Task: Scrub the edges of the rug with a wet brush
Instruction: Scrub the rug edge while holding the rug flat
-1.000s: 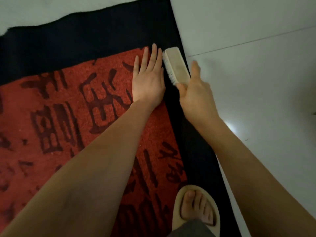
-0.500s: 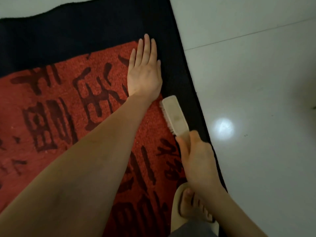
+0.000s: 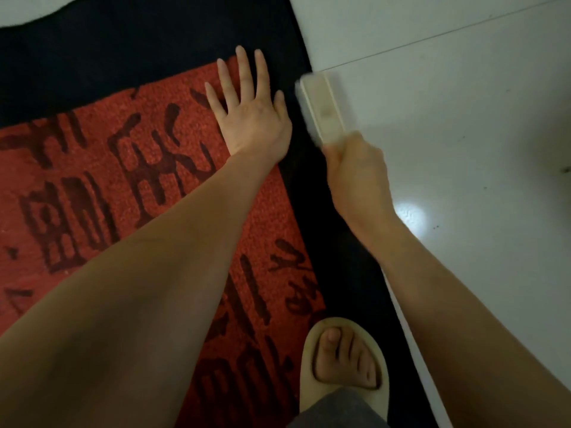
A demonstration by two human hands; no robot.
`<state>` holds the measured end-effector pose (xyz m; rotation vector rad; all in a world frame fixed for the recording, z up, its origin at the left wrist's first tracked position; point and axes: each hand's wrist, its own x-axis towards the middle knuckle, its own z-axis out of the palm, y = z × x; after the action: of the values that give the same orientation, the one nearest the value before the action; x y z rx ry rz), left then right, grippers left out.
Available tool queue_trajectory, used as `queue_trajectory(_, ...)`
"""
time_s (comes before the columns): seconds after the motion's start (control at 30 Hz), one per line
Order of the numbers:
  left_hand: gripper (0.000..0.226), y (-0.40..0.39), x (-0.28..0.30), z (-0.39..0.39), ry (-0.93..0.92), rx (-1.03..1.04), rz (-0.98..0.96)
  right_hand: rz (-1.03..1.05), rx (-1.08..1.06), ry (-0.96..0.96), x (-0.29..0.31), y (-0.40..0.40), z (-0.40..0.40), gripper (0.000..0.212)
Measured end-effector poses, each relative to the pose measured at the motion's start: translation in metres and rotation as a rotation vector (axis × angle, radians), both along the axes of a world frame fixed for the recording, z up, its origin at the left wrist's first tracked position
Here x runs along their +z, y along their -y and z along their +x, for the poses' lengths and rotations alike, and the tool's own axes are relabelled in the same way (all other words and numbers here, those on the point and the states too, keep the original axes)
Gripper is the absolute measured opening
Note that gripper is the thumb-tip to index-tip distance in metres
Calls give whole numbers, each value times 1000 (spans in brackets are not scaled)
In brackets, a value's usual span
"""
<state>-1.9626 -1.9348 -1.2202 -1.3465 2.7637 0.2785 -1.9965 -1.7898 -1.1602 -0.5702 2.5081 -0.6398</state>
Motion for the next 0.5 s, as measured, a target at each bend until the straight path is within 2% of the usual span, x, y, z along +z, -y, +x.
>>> queue_trajectory(0.07, 61, -2, 0, -2, 11, 13, -12, -69, -20, 13, -7, 6, -9, 30)
queue_trajectory(0.23, 61, -6, -3, 1, 11, 4, -63, -47, -66, 142, 16, -64, 39, 28)
queue_trajectory(0.4, 61, -3, -4, 0, 13, -11, -61, -90, 14, 37, -10, 7, -28, 28)
queue_trajectory(0.5, 61, 12, -4, 0, 19, -71, -71, -48, -30, 62, -9, -1, -20, 27)
